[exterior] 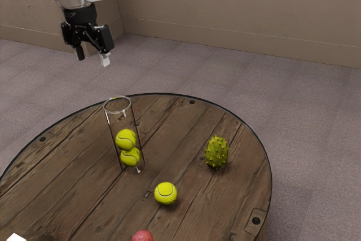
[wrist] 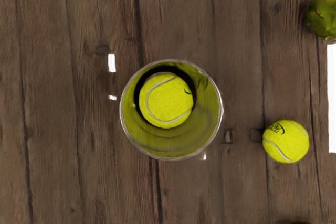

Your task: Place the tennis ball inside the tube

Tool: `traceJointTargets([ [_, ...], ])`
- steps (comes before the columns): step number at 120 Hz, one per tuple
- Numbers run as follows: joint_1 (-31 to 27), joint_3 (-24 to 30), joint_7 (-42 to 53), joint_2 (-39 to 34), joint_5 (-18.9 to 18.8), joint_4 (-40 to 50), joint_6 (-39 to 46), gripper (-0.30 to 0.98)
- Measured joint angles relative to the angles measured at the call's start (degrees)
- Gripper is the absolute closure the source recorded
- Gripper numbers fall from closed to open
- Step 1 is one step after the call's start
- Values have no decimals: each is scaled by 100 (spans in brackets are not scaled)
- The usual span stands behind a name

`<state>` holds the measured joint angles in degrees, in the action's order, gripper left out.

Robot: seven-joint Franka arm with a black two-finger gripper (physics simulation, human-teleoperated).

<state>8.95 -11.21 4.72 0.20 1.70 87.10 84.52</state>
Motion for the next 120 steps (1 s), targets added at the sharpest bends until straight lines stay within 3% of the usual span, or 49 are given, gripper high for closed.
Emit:
traceJointTargets([
  [13,122,89,-16,-316,-153,531,247,0],
  [29,-234,630,-48,-891,-244,1895,746,0],
  [46,-240,1066,-102,-891,-251,3078,1659,0],
  [78,-135,2239,-554,-663,-162,3849,3182,0],
  [100,221,2337,-1168,77,-183,3962,4107,0],
  [120,414,2189,-1771,591,-550,3959,4602,0],
])
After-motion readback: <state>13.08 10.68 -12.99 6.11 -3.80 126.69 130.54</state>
